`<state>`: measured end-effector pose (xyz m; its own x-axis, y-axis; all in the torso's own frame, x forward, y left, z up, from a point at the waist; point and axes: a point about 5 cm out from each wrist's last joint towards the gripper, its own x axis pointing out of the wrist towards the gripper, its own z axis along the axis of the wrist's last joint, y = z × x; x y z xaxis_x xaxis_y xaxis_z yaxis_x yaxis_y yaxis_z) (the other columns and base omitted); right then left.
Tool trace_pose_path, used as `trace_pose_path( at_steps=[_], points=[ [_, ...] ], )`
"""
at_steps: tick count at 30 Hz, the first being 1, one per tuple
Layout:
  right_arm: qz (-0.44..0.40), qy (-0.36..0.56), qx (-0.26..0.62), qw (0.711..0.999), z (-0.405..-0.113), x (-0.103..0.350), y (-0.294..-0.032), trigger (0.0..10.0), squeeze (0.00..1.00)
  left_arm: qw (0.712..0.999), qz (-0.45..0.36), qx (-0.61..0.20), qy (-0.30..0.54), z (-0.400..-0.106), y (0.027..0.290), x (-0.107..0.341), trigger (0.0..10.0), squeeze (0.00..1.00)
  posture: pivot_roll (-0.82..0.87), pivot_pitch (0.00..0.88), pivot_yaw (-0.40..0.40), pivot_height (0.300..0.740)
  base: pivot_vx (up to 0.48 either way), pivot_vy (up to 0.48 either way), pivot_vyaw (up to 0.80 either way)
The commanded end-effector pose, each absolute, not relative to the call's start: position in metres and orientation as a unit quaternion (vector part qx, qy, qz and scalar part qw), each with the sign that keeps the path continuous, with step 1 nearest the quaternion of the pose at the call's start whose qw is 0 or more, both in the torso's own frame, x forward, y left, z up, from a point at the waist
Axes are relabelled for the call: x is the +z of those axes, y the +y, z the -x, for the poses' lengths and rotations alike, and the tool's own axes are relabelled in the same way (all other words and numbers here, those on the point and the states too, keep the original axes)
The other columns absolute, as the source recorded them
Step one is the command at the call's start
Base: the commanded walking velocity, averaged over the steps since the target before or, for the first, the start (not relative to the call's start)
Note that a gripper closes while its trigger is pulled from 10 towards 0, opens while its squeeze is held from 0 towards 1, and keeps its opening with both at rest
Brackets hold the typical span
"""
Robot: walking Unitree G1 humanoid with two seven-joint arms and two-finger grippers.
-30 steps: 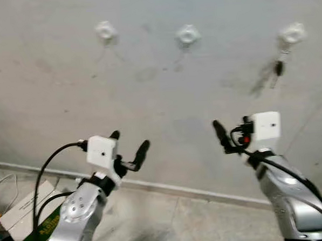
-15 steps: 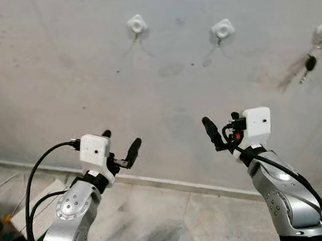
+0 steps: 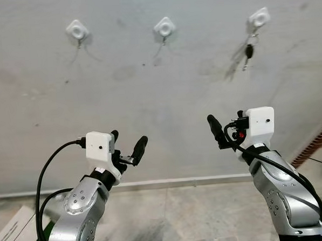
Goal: Hang keys on a hook
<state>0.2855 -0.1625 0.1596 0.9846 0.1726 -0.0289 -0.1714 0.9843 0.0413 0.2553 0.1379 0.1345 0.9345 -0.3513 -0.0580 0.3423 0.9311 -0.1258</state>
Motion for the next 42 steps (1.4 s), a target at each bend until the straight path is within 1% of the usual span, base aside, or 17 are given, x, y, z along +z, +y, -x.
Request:
trace_pose_path(
  at_steps=[1, 18, 42],
  points=[
    [-0.027, 0.023, 0.101, 0.994, -0.2857, 0.1603, -0.1602, 10.0, 0.00, 0.984, 0.046, -0.169, 0.044, -0.2562, 0.1396, 0.1329, 10.0, 0.00, -0.01, 0.064, 0.031, 0.740, 0.000, 0.000, -0.77],
    [-0.045, 0.029, 0.107, 0.993, -0.2857, 0.1599, -0.1574, 10.0, 0.00, 0.982, 0.066, -0.169, 0.061, -0.2570, 0.1391, 0.1305, 10.0, 0.00, -0.01, 0.069, 0.031, 0.740, 0.000, 0.000, -0.77],
    [-0.041, 0.030, 0.111, 0.993, -0.2852, 0.1609, -0.1562, 10.0, 0.00, 0.979, 0.077, -0.176, 0.073, -0.2593, 0.1385, 0.1299, 10.0, 0.00, -0.02, 0.072, 0.031, 0.740, 0.000, 0.000, -0.77]
  ],
)
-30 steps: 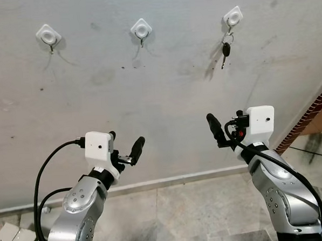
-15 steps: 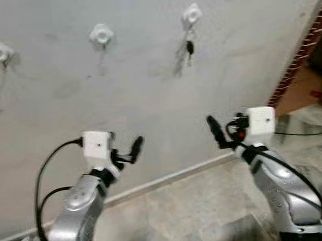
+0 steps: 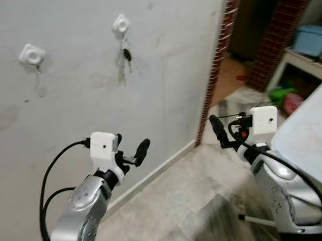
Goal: Hang keys on a hook
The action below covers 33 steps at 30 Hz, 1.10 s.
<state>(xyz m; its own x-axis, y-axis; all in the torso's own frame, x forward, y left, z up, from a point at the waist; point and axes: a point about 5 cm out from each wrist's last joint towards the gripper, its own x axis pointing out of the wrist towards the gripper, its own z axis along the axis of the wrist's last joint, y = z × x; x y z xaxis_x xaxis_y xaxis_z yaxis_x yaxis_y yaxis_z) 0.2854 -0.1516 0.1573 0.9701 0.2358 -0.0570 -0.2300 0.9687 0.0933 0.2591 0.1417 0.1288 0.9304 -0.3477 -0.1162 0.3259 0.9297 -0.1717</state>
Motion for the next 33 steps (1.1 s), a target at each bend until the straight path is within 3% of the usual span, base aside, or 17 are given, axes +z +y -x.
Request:
trace_pose_path(
  at_steps=[1, 33],
  points=[
    [-0.040, 0.029, 0.112, 0.993, -0.285, 0.161, -0.156, 10.0, 0.00, 0.978, 0.078, -0.177, 0.073, -0.259, 0.139, 0.130, 10.0, 0.00, -0.02, 0.072, 0.031, 0.740, 0.000, 0.000, -0.77],
    [-0.016, 0.028, 0.101, 0.994, -0.281, 0.160, -0.162, 10.0, 0.00, 0.978, 0.099, -0.165, 0.074, -0.265, 0.150, 0.133, 10.0, 0.00, -0.01, 0.073, 0.031, 0.740, 0.000, 0.000, -0.77]
  ],
)
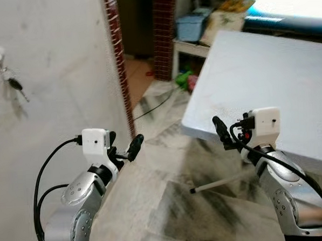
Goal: Hang keys on a hook
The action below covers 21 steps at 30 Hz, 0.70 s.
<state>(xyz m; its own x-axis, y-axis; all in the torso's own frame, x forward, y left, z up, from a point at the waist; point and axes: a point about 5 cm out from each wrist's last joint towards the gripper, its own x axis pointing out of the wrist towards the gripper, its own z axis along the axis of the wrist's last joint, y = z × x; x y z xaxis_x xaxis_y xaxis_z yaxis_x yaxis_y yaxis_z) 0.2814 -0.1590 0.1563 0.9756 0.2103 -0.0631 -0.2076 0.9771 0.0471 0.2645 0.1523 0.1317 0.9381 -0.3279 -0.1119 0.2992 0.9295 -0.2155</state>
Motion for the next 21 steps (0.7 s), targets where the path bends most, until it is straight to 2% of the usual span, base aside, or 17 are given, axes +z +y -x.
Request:
trace_pose_path(
  at_steps=[1, 21],
  points=[
    [-0.016, 0.028, 0.101, 0.994, -0.2815, 0.1597, -0.1621, 10.0, 0.00, 0.978, 0.099, -0.165, 0.074, -0.2651, 0.1501, 0.1332, 10.0, 0.00, -0.01, 0.073, 0.031, 0.740, 0.000, 0.000, -0.77],
    [-0.018, 0.033, 0.096, 0.995, -0.2811, 0.1568, -0.1609, 10.0, 0.00, 0.973, 0.130, -0.173, 0.084, -0.2642, 0.1452, 0.1320, 10.0, 0.00, -0.01, 0.072, 0.033, 0.740, 0.000, 0.000, -0.77]
  ],
)
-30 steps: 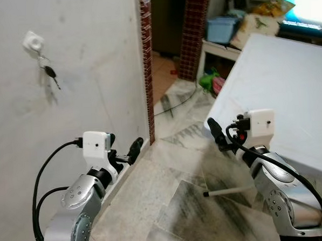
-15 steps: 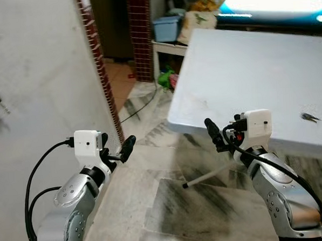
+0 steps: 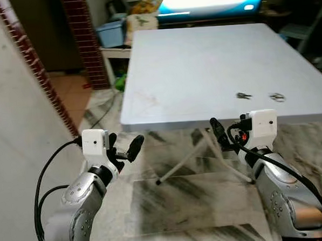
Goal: Hang keys on a hook
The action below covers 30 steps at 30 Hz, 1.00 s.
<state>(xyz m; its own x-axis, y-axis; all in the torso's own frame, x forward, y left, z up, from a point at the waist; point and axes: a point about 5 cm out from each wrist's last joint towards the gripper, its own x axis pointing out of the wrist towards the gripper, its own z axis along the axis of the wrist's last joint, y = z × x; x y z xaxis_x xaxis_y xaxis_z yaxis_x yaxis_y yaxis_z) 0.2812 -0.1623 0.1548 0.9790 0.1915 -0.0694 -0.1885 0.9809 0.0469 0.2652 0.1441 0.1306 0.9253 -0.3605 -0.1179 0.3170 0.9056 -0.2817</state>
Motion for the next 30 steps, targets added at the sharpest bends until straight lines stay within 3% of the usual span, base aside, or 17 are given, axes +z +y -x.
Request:
trace_pose_path(
  at_steps=[1, 4, 16, 30],
  points=[
    [-0.018, 0.033, 0.096, 0.995, -0.2809, 0.1565, -0.1607, 10.0, 0.00, 0.973, 0.129, -0.174, 0.085, -0.2638, 0.1449, 0.1316, 10.0, 0.00, -0.01, 0.072, 0.033, 0.740, 0.000, 0.000, -0.77],
    [-0.020, 0.033, 0.095, 0.995, -0.2805, 0.1561, -0.1603, 10.0, 0.00, 0.972, 0.127, -0.176, 0.086, -0.2628, 0.1440, 0.1309, 10.0, 0.00, -0.01, 0.072, 0.033, 0.740, 0.000, 0.000, -0.77],
    [-0.021, 0.029, 0.096, 0.995, -0.2795, 0.1567, -0.1585, 10.0, 0.00, 0.970, 0.131, -0.183, 0.087, -0.2620, 0.1426, 0.1309, 10.0, 0.00, -0.02, 0.072, 0.036, 0.740, 0.000, 0.000, 0.00],
    [-0.020, 0.028, 0.095, 0.995, -0.2807, 0.1569, -0.1578, 10.0, 0.00, 0.970, 0.129, -0.185, 0.089, -0.2616, 0.1417, 0.1304, 10.0, 0.00, -0.01, 0.066, 0.037, 0.740, 0.000, -0.276, 0.00]
  ],
)
